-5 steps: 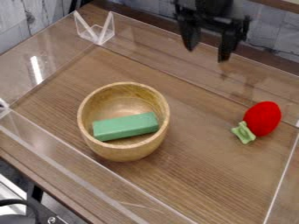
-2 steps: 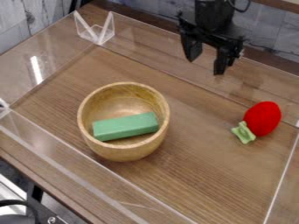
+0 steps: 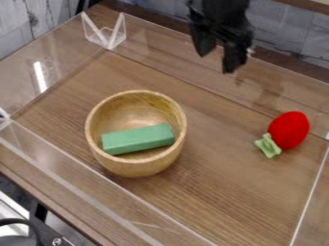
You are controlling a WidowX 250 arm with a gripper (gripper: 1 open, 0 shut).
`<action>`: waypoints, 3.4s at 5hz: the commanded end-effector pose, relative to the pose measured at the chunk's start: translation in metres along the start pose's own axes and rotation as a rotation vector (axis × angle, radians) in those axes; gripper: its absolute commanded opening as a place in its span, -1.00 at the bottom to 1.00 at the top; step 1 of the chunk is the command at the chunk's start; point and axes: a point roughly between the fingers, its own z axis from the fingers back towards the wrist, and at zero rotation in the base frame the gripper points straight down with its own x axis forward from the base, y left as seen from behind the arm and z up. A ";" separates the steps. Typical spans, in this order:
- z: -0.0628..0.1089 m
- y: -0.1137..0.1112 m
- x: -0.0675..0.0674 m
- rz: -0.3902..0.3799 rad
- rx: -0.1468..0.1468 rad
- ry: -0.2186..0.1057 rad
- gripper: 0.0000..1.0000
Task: Move the red fruit to the right side of the table
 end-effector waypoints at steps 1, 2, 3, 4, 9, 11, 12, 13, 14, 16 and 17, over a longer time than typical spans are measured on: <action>0.009 0.002 0.007 -0.004 0.037 -0.061 1.00; 0.001 0.006 0.002 0.008 0.056 -0.057 1.00; 0.008 0.011 0.010 -0.026 0.065 -0.065 1.00; 0.014 0.016 0.018 -0.054 0.075 -0.072 1.00; 0.001 0.103 -0.007 0.333 0.154 -0.039 1.00; -0.003 0.071 0.008 0.266 0.114 -0.062 1.00; -0.003 0.077 0.011 0.220 0.121 -0.070 1.00; -0.004 0.092 0.006 0.257 0.149 -0.077 1.00; -0.008 0.106 0.004 0.283 0.174 -0.074 1.00; -0.006 0.097 0.006 0.294 0.158 -0.078 1.00; 0.009 0.096 0.009 0.291 0.142 -0.085 1.00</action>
